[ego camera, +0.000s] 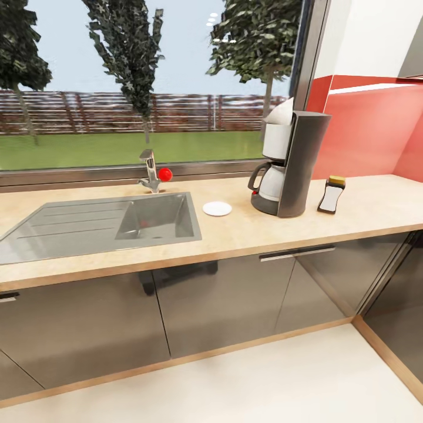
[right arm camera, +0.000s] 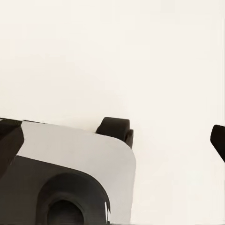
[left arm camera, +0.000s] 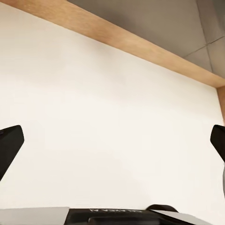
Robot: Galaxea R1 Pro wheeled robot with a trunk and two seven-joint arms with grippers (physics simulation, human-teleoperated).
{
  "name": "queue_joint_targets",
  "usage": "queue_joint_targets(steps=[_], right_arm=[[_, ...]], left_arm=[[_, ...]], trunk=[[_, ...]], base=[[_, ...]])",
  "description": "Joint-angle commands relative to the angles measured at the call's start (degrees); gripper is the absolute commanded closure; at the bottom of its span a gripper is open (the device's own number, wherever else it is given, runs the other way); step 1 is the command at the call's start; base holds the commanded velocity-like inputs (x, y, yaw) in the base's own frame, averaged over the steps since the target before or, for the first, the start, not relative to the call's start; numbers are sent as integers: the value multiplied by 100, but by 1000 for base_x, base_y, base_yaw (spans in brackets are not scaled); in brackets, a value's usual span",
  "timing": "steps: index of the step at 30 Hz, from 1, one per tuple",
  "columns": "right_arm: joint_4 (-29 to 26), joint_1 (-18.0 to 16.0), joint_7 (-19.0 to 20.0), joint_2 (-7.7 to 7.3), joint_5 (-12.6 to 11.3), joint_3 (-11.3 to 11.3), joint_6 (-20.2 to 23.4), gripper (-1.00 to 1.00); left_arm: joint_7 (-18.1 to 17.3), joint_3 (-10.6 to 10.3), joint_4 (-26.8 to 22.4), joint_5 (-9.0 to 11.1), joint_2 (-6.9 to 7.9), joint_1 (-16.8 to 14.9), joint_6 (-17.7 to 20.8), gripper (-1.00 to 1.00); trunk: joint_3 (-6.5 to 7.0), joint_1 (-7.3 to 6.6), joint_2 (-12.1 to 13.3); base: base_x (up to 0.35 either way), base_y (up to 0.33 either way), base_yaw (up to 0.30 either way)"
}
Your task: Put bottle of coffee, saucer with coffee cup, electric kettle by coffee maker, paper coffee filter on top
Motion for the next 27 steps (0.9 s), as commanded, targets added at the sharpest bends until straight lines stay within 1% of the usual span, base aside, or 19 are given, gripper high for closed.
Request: queue_joint_targets(steps=[1, 2, 4, 5, 6, 7, 8, 9, 10, 12, 13, 14, 15, 17, 18, 22, 23, 25, 27], right_arm=[[-138, -2, 18, -1, 39, -55, -19, -100], [-206, -2, 18, -1, 17, -58, -19, -100], [-422, -2, 18, 3, -119, -64, -19, -100], [-595, -2, 18, 5, -288, -66, -19, -100], [-687, -2, 20, 6, -384, -67, -19, -100], [-1013, -7, 29, 7, -698, -67, -17, -100], [-1292, -11, 36, 14, -915, -65, -14, -100], [-1442, -13, 40, 18, -1021, -65, -12, -100], [-1929, -18, 57, 40, -1349, -59, -3, -100], [-2263, -22, 70, 53, -1581, -55, 9, -100], [-2571, -26, 81, 62, -1831, -51, 23, -100], [-2710, -30, 88, 66, -1961, -48, 29, -100], [-2963, -41, 112, 69, -2205, -37, 40, -100], [-3204, -49, 157, 72, -2407, -29, 56, -100], [-3453, -59, 261, 74, -2544, -17, 119, -100], [-3990, -75, 607, 81, -2701, -2, 497, -100], [-4312, -81, 807, 83, -2765, 2, 797, -100], [-4644, -84, 963, 84, -2858, 4, 1124, -100], [-5425, -98, 1126, 81, -3377, 11, 1862, -100]], left_arm=[[-20, 38, 6, -30, 0, -4, -17, -100], [-19, 34, 4, -30, 0, -4, -17, -100], [-13, 27, -37, -30, 0, -4, -14, -100], [-9, 21, -116, -30, 0, -4, -9, -100], [-8, 19, -169, -30, 0, -4, -5, -100], [-8, 15, -394, -30, 3, -4, 8, -100], [-6, 14, -574, -30, 3, -4, 19, -100], [-8, 12, -653, -30, 3, -4, 26, -100], [-10, 4, -829, -30, 1, -4, 68, -100], [-11, -2, -914, -35, -17, -4, 121, -100], [-15, -5, -1038, -42, -65, -4, 199, -100], [-16, -7, -1126, -49, -91, -4, 249, -100], [-18, -15, -1354, -66, -134, -4, 386, -100], [-19, -31, -1630, -96, -183, -4, 592, -100], [-20, -77, -1948, -163, -264, -4, 908, -100], [-21, -183, -2585, -373, -456, -4, 1617, -100], [-19, -214, -2926, -502, -558, -4, 1947, -100], [-17, -234, -3263, -629, -668, -4, 2248, -100], [-14, -262, -4089, -870, -1061, -4, 2979, -100]], trunk=[[-5, -1, -2], [-5, -1, -2], [-5, -1, -2], [-5, -1, -2], [-5, -1, -2], [-5, -1, -2], [-5, -1, -2], [-5, -1, -2], [-5, -1, -2], [-5, -1, -2], [-5, -1, -2], [-5, -1, -2], [-5, -1, -2], [-5, -1, -2], [-5, -1, -2], [-5, -1, -2], [-5, -1, -2], [-5, -1, -2], [-5, -1, -2]], base=[[0, 0, 0], [0, 0, 0], [0, 0, 0], [0, 0, 0], [0, 0, 0], [0, 0, 0], [0, 0, 0], [0, 0, 0], [0, 0, 0], [0, 0, 0], [0, 0, 0], [0, 0, 0], [0, 0, 0], [0, 0, 0], [0, 0, 0], [0, 0, 0], [0, 0, 0], [0, 0, 0], [0, 0, 0]])
